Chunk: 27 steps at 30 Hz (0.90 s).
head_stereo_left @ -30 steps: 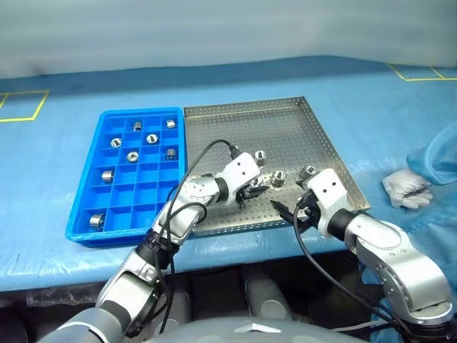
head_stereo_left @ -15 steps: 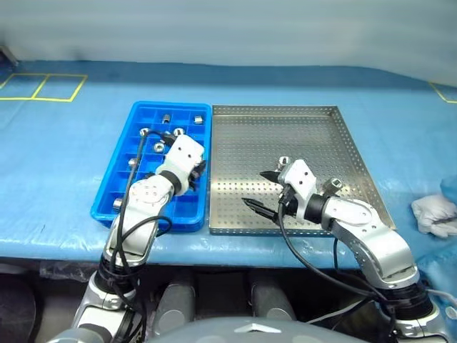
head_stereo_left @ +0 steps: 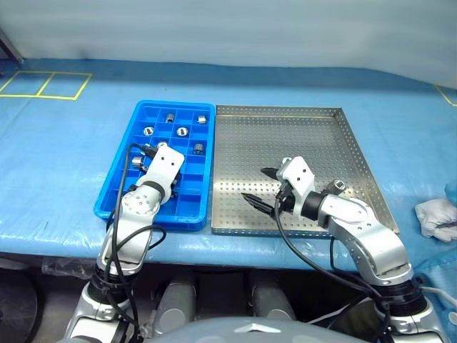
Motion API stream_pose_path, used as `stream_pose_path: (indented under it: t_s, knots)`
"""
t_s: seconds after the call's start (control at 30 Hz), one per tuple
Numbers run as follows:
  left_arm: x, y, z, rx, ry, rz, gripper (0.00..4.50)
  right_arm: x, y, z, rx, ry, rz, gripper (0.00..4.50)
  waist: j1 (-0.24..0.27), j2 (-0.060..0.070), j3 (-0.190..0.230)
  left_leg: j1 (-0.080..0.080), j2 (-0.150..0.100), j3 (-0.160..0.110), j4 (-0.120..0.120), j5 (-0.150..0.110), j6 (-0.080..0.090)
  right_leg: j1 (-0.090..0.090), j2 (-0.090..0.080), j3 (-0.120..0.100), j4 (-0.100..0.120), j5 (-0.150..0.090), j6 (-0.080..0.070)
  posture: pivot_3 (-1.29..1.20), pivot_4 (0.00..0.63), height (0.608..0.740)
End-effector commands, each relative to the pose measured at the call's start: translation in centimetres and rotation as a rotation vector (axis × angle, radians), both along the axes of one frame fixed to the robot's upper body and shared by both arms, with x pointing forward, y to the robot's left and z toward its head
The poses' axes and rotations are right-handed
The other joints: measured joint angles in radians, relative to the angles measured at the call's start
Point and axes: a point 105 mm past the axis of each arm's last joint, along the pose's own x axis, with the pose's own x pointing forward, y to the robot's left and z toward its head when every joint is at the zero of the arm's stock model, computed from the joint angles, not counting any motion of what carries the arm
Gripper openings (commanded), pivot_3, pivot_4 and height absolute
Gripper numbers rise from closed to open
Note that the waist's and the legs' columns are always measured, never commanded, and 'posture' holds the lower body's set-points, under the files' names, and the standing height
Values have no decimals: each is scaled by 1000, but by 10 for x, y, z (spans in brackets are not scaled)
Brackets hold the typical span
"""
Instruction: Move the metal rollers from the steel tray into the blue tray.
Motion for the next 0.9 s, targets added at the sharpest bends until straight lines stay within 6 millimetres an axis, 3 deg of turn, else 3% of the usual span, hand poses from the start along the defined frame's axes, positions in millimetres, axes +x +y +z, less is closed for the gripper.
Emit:
stream_pose_path:
  t_s: [0.03, 0.6, 0.8, 0.9]
  knots:
    - [1, 6, 8, 27, -50, 30, 1720, 3, -2, 10, -3, -47, -13, 4500, 0, 0, 0, 0, 0, 0, 0, 0, 0, 0, 0, 0, 0, 0, 0, 119, 150, 740]
    - [-16, 28, 0, 29, -39, 147, 1720, 10, -2, 9, -20, -48, -26, 4500, 2, 0, 0, 0, 0, 0, 0, 0, 0, 0, 0, 0, 0, 0, 0, 158, 150, 740]
    - [-12, 25, -2, -5, -37, 158, 3626, 9, -3, 8, -26, -49, -31, 4500, 7, 0, 0, 0, 0, 0, 0, 0, 0, 0, 0, 0, 0, 0, 0, 144, 150, 740]
    - [-8, 17, 7, -43, -84, 131, 3626, 9, -5, 9, -24, -53, -43, 4500, 12, 0, 0, 0, 0, 0, 0, 0, 0, 0, 0, 0, 0, 0, 0, 137, 150, 740]
